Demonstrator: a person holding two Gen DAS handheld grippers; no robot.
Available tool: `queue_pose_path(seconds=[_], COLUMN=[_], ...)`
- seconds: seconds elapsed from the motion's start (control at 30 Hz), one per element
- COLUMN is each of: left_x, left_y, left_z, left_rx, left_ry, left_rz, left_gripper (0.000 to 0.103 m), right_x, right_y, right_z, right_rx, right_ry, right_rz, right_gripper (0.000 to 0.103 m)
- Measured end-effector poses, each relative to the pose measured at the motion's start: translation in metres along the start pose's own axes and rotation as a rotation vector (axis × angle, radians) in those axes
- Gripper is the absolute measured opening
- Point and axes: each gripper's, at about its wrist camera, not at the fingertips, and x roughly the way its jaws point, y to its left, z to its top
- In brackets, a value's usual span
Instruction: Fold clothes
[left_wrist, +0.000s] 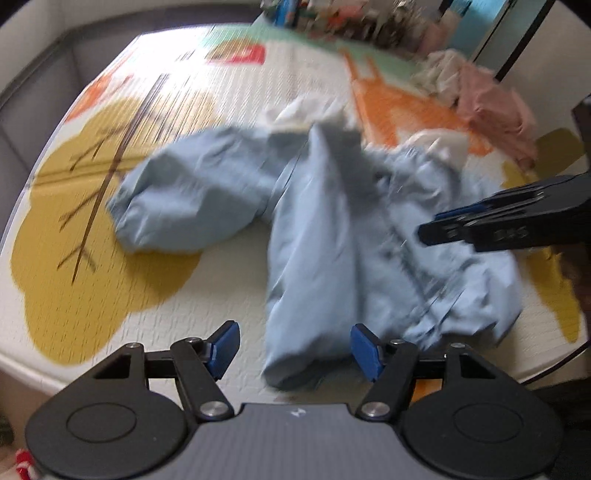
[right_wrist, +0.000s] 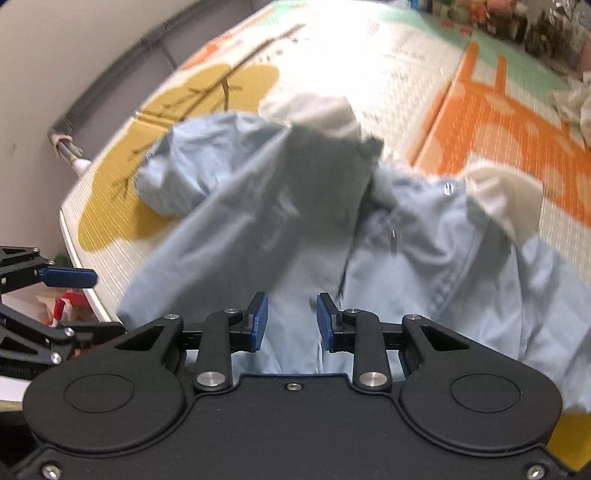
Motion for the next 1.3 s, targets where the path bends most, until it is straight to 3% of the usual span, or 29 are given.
queue_pose_path(seconds=[0.2, 0.43, 0.9, 1.3], left_x=[0.001, 0.027, 0.087, 0.107], left_y=[-0.005, 0.014, 0.052, 0.078], left_z=[0.021, 0.047, 0.074, 0.082], left_rx=[-0.024, -0.156, -0.357, -0.551], left_ry=[-0.048, -0.054, 0.015, 0.035], left_rz=[-0.026, -0.06, -0.085, -0.127], left_gripper=[0.069, 0.069, 0.069, 0.069], right_x=[0.002, 0.025, 0.065, 0.087], right_y=[0.002, -0.007, -0.028, -0.041], right_z=[0.015, 0.024, 0.028, 0.029], right_rx=[0.001, 0.035, 0.099, 0.124], right_ry=[-0.027, -0.011, 0.034, 0.052], right_rz=[0.0, -0.014, -0.097, -0.138], right_gripper=[0.027, 0.027, 0.027, 0.028])
